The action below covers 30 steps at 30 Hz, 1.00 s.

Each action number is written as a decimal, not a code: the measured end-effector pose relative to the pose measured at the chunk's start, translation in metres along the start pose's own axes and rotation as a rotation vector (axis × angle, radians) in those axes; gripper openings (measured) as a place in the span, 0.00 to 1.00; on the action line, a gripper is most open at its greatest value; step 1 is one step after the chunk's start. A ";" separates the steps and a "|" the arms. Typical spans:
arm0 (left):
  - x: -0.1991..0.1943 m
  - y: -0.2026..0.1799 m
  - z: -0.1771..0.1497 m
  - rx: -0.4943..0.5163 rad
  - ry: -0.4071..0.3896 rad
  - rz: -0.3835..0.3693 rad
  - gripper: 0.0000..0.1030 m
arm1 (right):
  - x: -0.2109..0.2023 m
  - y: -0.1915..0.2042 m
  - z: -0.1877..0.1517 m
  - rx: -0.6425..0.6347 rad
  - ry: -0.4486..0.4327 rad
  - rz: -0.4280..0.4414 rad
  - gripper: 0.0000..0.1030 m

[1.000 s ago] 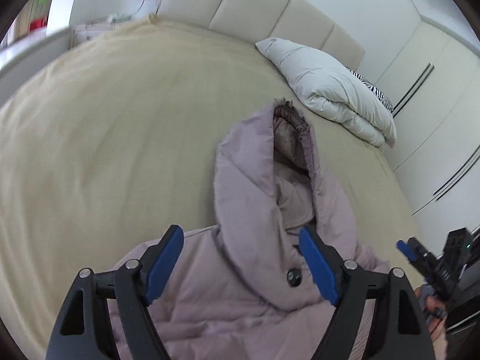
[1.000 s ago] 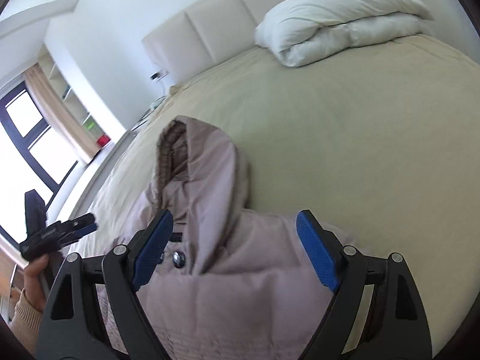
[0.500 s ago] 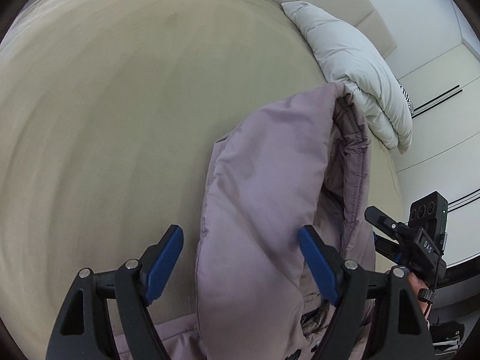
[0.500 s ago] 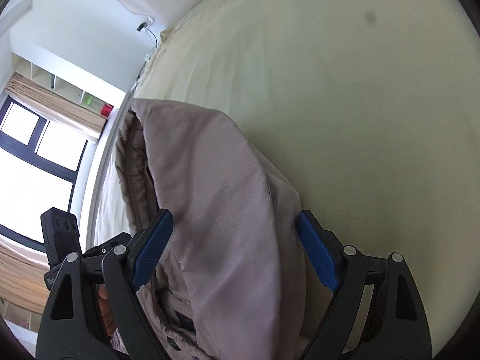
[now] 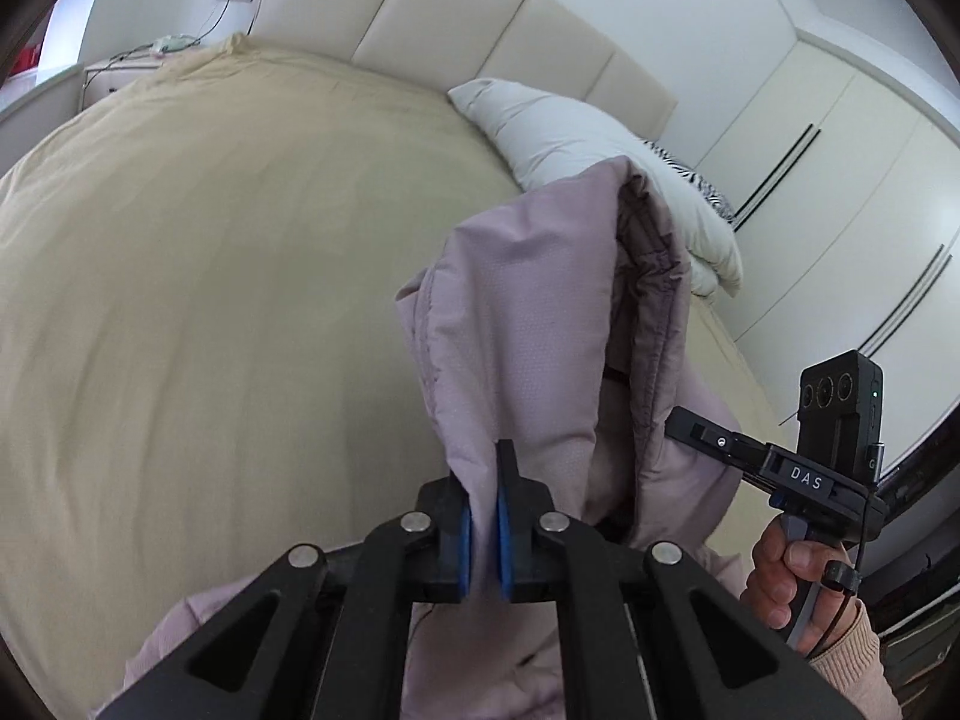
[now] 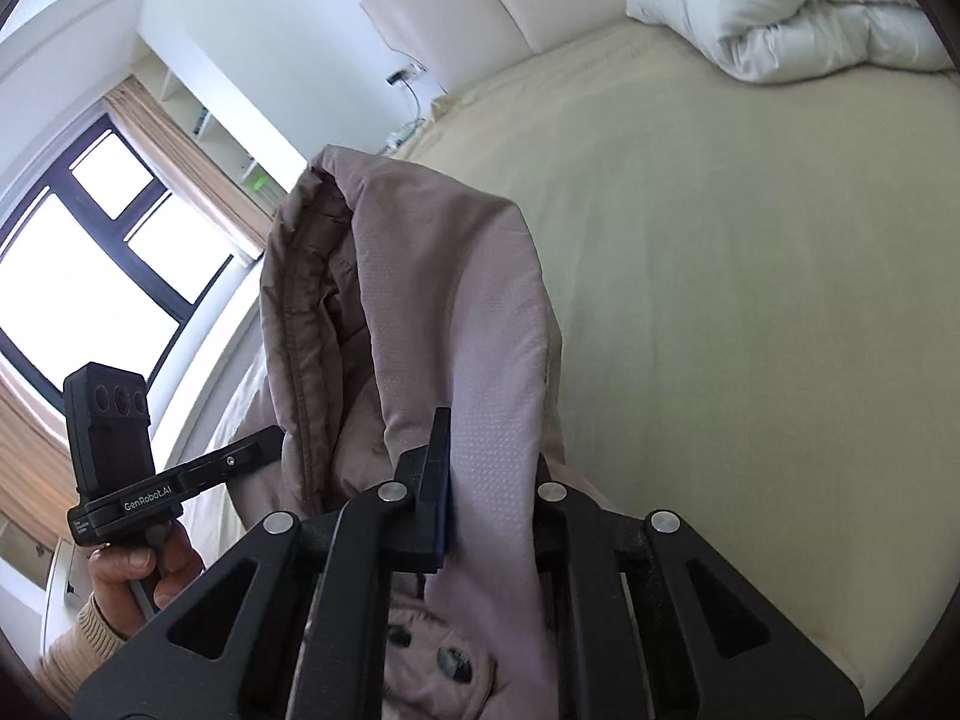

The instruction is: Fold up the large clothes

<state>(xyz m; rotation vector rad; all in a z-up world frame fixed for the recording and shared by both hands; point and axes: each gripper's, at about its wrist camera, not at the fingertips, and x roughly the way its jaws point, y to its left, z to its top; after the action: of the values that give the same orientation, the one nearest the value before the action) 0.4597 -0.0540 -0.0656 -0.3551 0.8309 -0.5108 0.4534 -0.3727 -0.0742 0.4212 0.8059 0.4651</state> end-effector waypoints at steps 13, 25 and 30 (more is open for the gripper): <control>-0.141 -0.036 -0.184 0.099 -0.023 0.028 0.36 | -0.172 0.031 -0.224 -0.046 -0.008 -0.084 0.46; -0.168 -0.099 -0.172 0.216 -0.125 0.002 0.36 | -0.227 0.082 -0.221 -0.027 -0.158 -0.083 0.64; -0.095 -0.082 -0.173 0.201 0.003 0.099 0.36 | -0.156 0.127 -0.207 -0.243 -0.013 -0.231 0.61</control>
<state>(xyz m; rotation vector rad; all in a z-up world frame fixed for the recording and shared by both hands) 0.2484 -0.0856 -0.0768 -0.1277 0.7879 -0.4978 0.1722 -0.3164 -0.0453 0.1035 0.7646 0.3386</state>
